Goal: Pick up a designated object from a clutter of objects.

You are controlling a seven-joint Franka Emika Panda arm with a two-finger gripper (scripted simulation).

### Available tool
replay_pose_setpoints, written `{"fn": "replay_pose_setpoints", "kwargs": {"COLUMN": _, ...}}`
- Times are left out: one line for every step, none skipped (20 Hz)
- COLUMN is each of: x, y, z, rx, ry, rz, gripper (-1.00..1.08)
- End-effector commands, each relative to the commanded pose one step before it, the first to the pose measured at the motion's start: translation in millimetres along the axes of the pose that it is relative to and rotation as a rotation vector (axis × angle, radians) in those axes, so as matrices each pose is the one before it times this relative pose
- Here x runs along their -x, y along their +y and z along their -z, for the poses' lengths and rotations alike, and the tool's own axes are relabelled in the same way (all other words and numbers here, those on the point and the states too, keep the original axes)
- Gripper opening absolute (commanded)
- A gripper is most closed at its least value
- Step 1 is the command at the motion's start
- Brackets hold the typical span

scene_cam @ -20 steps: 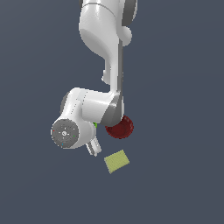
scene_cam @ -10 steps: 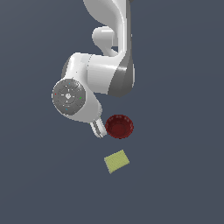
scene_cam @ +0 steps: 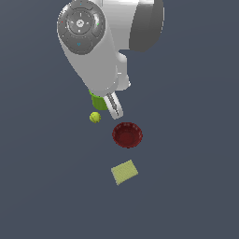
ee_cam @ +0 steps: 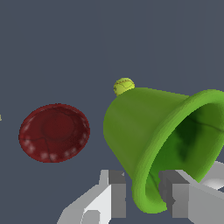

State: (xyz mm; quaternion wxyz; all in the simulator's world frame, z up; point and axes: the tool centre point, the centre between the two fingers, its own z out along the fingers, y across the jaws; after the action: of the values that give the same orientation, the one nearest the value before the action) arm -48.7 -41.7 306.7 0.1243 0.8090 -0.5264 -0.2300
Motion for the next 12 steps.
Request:
{"fn": "replay_pose_setpoints", "kwargs": {"x": 17.63, "y": 17.67, "z": 17.71, "rx": -0.00029, "ry": 0.00100, "rz": -0.00031, "gripper": -1.00}}
{"fn": "replay_pose_setpoints", "kwargs": {"x": 6.45, "y": 6.36, "z": 6.58, "rx": 0.00000, "ry": 0.00000, "rz": 0.00000, "gripper": -1.00}}
{"fn": "replay_pose_setpoints", "kwargs": {"x": 6.23, "y": 6.11, "z": 6.38, "rx": 0.00000, "ry": 0.00000, "rz": 0.00000, "gripper": -1.00}}
{"fn": "replay_pose_setpoints", "kwargs": {"x": 6.08, "y": 5.68, "z": 6.12, "rx": 0.00034, "ry": 0.00026, "rz": -0.00023, "gripper": -1.00}}
{"fn": "replay_pose_setpoints", "kwargs": {"x": 5.74, "y": 5.56, "z": 5.92, "rx": 0.00000, "ry": 0.00000, "rz": 0.00000, "gripper": -1.00}}
{"fn": "replay_pose_setpoints", "kwargs": {"x": 5.46, "y": 5.25, "z": 5.65, "rx": 0.00000, "ry": 0.00000, "rz": 0.00000, "gripper": -1.00}}
{"fn": "replay_pose_setpoints", "kwargs": {"x": 5.16, "y": 4.92, "z": 5.36, "rx": 0.00000, "ry": 0.00000, "rz": 0.00000, "gripper": -1.00}}
{"fn": "replay_pose_setpoints", "kwargs": {"x": 4.82, "y": 4.55, "z": 5.03, "rx": 0.00000, "ry": 0.00000, "rz": 0.00000, "gripper": -1.00}}
{"fn": "replay_pose_setpoints", "kwargs": {"x": 4.44, "y": 4.15, "z": 4.66, "rx": 0.00000, "ry": 0.00000, "rz": 0.00000, "gripper": -1.00}}
{"fn": "replay_pose_setpoints", "kwargs": {"x": 4.03, "y": 3.72, "z": 4.24, "rx": 0.00000, "ry": 0.00000, "rz": 0.00000, "gripper": -1.00}}
{"fn": "replay_pose_setpoints", "kwargs": {"x": 3.62, "y": 3.29, "z": 3.82, "rx": 0.00000, "ry": 0.00000, "rz": 0.00000, "gripper": -1.00}}
{"fn": "replay_pose_setpoints", "kwargs": {"x": 3.21, "y": 2.88, "z": 3.41, "rx": 0.00000, "ry": 0.00000, "rz": 0.00000, "gripper": -1.00}}
